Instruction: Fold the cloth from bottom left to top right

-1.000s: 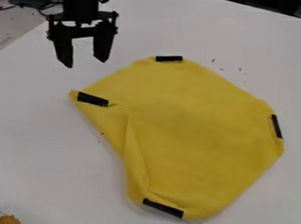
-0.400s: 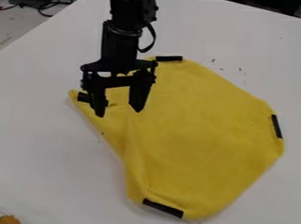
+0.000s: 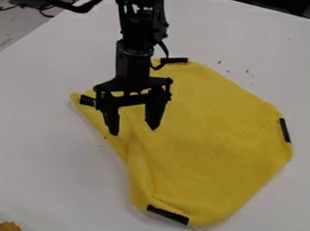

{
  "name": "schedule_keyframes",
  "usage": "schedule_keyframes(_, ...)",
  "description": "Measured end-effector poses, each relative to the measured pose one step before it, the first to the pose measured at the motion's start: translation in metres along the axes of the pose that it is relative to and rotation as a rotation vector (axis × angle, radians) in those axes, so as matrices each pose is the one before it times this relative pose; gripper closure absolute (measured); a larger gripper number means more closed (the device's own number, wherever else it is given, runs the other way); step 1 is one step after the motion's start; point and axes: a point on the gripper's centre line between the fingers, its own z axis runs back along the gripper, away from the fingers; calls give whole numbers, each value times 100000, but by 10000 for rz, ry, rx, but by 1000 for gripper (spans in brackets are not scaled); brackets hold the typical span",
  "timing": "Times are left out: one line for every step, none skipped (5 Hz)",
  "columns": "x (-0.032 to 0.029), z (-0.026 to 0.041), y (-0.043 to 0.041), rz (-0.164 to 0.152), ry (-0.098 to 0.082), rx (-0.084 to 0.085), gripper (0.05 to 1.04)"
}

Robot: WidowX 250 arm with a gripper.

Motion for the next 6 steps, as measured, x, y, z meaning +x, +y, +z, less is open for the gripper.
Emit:
schedule_keyframes(461, -1127, 455, -20, 126, -12, 84)
schedule_keyframes(-149, -877, 213, -74, 192, 70, 134)
schedule_keyframes(94, -608, 559, 152, 109, -159, 410)
schedule_keyframes(-50, -384, 63, -27, 120, 119, 716)
schedule_keyframes(-87, 86, -218, -54, -117, -31, 931)
schedule_keyframes(-27, 80, -113, -40, -78, -7, 1022)
